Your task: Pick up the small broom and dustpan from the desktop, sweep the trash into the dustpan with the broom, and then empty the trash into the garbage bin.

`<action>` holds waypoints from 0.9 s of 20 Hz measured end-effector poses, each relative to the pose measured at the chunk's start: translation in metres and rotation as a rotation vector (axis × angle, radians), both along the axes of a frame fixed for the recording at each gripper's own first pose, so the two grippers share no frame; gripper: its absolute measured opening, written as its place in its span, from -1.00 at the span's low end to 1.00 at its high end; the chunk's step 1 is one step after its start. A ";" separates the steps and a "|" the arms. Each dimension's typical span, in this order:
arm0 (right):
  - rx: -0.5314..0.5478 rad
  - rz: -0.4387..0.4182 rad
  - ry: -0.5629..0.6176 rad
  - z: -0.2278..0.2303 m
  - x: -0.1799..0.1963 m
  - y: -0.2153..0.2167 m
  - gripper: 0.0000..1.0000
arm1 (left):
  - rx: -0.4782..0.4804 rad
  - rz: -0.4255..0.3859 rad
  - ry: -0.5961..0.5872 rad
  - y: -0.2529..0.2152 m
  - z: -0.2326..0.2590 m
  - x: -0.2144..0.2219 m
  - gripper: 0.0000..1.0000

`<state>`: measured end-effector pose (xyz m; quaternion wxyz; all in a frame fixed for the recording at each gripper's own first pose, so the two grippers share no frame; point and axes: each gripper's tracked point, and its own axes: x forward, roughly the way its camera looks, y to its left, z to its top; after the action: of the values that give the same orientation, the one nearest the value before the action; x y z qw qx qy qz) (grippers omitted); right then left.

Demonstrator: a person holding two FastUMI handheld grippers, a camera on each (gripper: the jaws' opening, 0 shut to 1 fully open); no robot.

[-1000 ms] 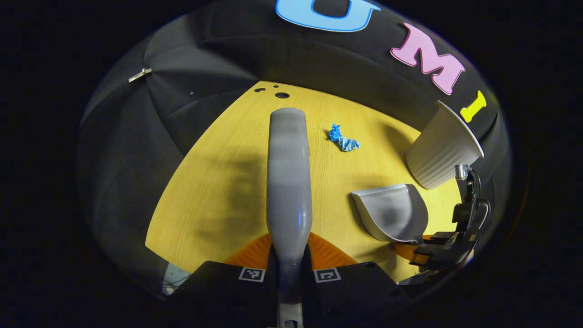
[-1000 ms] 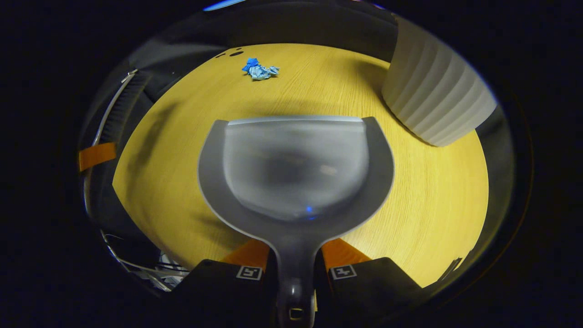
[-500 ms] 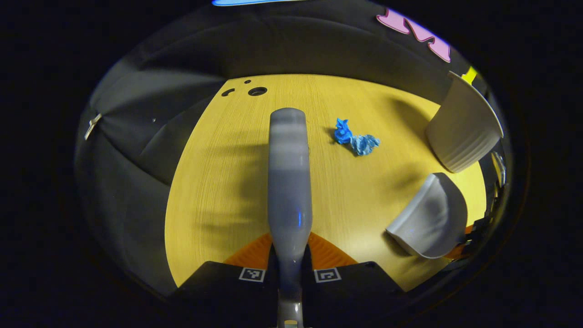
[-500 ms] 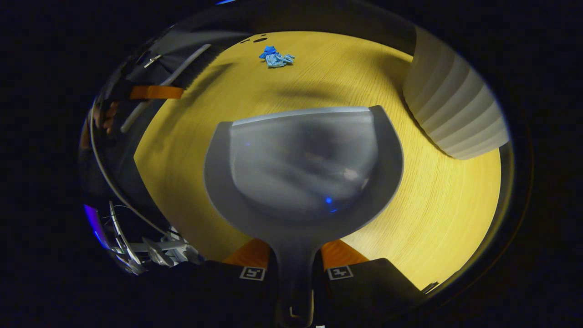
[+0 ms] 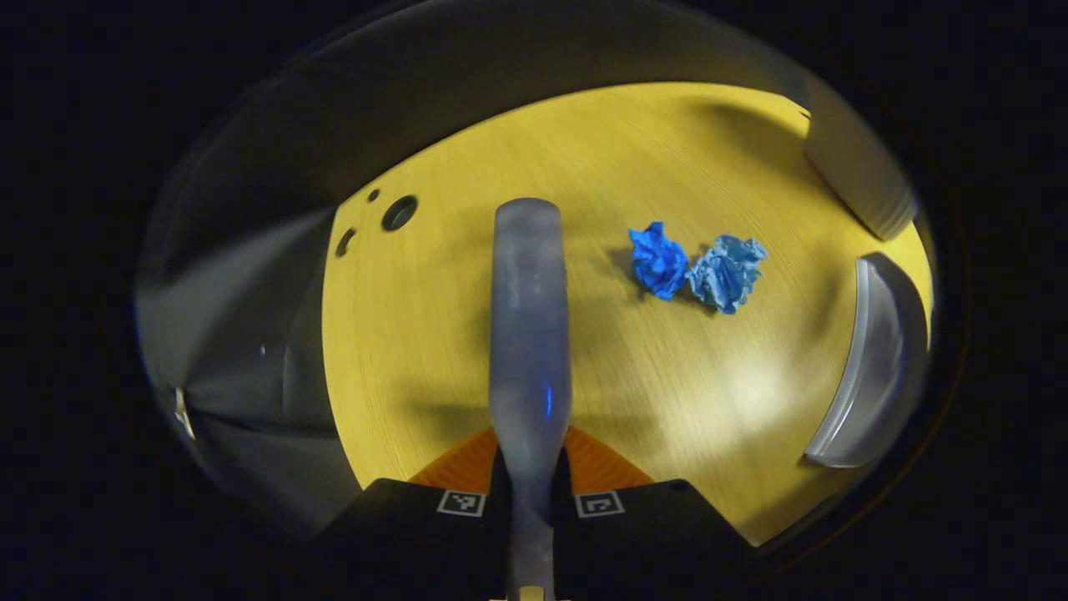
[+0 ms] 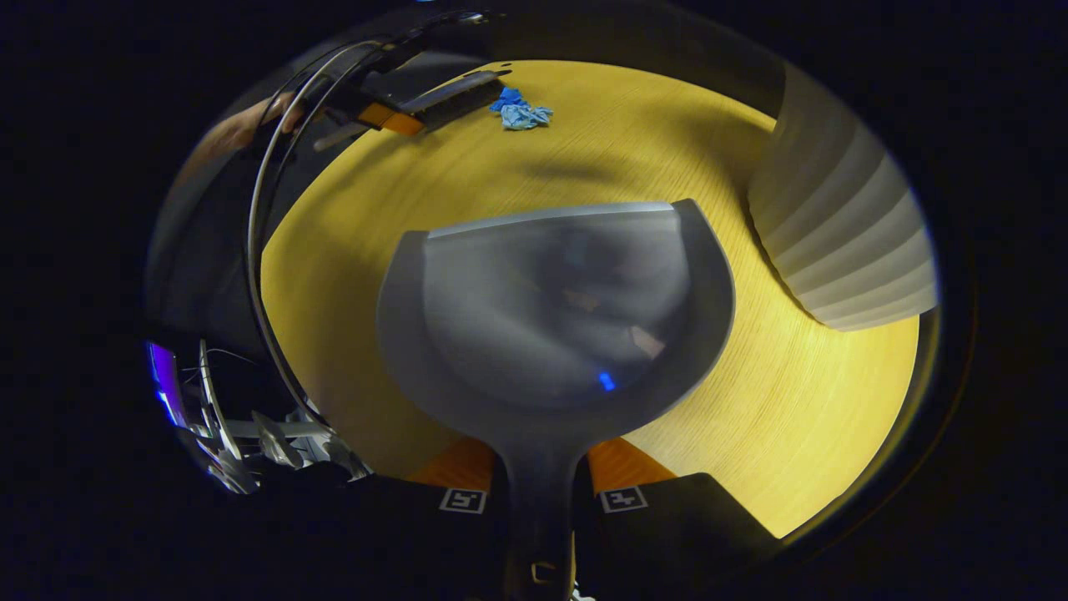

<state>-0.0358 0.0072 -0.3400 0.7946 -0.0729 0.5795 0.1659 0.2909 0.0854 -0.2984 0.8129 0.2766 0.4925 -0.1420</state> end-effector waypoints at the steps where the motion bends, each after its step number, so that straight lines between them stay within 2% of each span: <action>1: 0.002 0.001 0.000 0.000 0.002 -0.001 -0.31 | 0.014 -0.044 -0.005 -0.005 0.000 0.007 -0.50; 3: 0.007 0.004 0.003 -0.003 0.004 0.000 -0.31 | 0.033 -0.125 0.006 -0.015 0.000 0.017 -0.51; 7: 0.012 0.021 0.002 -0.005 0.006 -0.001 -0.31 | 0.042 -0.237 -0.003 -0.038 -0.001 0.028 -0.50; 12: 0.027 0.026 -0.032 -0.005 0.010 -0.009 -0.31 | 0.034 -0.385 0.030 -0.068 0.000 0.012 -0.49; 15: 0.030 0.030 -0.036 -0.006 0.010 -0.010 -0.31 | -0.014 -0.437 0.087 -0.095 0.001 -0.024 -0.49; 18: 0.027 0.037 -0.041 -0.008 0.011 -0.012 -0.32 | -0.043 -0.403 0.154 -0.112 -0.005 -0.070 -0.48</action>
<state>-0.0251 -0.0043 -0.3476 0.8040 -0.0763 0.5593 0.1870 0.2214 -0.0268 -0.3033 0.7336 0.3405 0.4848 -0.3330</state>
